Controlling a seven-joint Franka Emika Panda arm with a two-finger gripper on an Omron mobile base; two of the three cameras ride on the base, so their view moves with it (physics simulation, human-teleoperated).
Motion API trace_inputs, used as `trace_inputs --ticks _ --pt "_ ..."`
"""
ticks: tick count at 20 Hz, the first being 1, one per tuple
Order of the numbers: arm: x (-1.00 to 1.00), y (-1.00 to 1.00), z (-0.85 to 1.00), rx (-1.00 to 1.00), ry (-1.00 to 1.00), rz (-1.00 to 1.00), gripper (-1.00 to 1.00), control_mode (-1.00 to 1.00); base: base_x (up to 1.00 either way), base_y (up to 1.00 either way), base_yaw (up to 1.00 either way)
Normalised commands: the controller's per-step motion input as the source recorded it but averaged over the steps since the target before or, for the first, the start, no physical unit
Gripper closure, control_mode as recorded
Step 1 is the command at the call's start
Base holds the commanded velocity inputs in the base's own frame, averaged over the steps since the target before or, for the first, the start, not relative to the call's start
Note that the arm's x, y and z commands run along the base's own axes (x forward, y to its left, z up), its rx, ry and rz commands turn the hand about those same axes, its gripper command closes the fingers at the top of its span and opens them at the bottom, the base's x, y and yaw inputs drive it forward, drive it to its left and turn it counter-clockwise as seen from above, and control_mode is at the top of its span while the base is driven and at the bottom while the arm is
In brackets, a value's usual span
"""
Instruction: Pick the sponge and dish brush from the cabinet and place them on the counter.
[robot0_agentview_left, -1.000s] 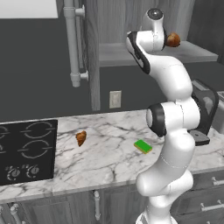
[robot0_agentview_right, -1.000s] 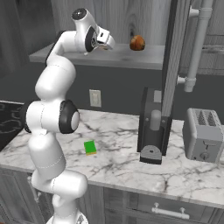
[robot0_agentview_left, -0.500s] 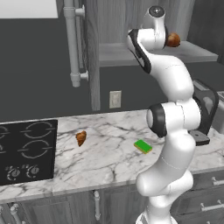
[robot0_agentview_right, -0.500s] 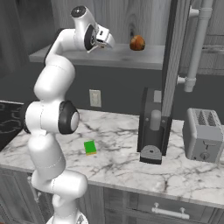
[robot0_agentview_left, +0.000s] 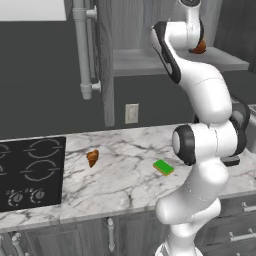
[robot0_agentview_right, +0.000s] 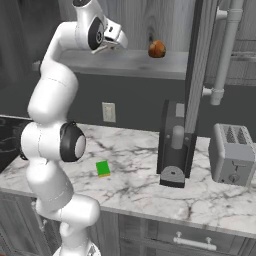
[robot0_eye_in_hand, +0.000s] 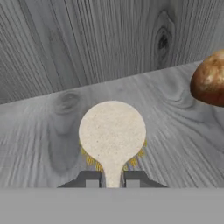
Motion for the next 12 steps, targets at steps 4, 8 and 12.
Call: trace_inputs --ticks 4,8,12 --pt "-1.00 0.00 -0.07 0.00 -0.08 0.06 1.00 -1.00 0.00 0.00 0.00" --pt "-1.00 0.00 -0.22 0.00 -0.08 0.08 1.00 -1.00 0.00 0.00 0.00" --pt "-0.96 0.00 -0.43 -0.02 -0.02 0.13 1.00 -1.00 0.00 0.00 0.00"
